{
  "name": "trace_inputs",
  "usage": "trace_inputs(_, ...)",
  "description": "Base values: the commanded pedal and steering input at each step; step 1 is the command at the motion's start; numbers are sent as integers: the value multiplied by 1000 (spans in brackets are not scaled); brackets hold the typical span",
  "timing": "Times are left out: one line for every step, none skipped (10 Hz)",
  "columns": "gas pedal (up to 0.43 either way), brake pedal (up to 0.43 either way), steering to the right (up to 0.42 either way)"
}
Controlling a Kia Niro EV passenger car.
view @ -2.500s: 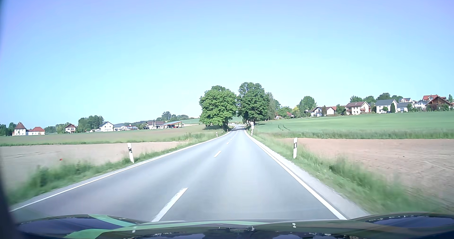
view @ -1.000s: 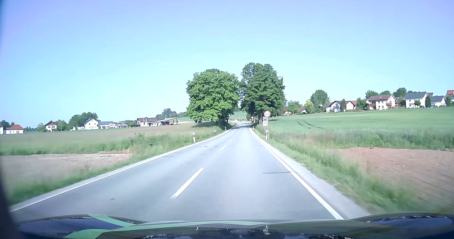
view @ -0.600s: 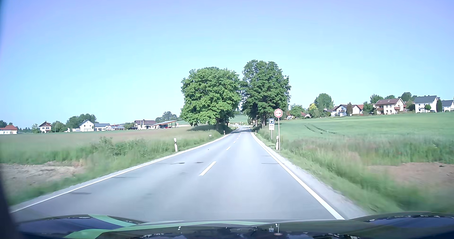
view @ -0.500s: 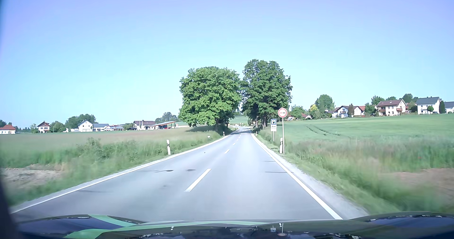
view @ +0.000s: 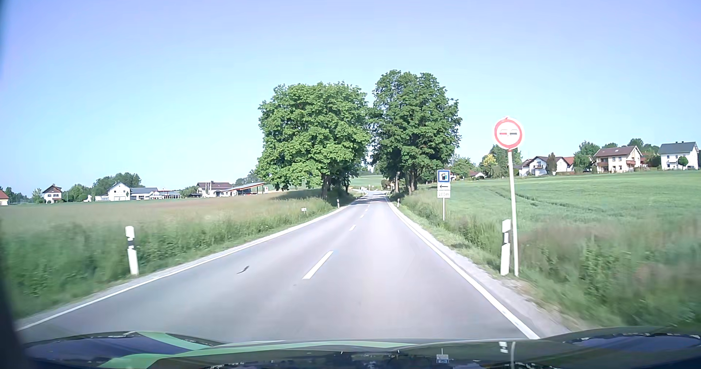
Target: Follow the waypoints while adhering to traffic rules and regulations
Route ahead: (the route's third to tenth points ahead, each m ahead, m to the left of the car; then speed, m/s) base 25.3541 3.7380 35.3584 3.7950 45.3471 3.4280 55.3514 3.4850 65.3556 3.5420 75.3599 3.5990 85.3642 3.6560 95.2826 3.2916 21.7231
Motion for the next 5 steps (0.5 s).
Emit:
trace_inputs(138, 0, 5)
trace_inputs(138, 0, 4)
trace_inputs(118, 0, 3)
trace_inputs(39, 0, 1)
trace_inputs(0, 0, 1)
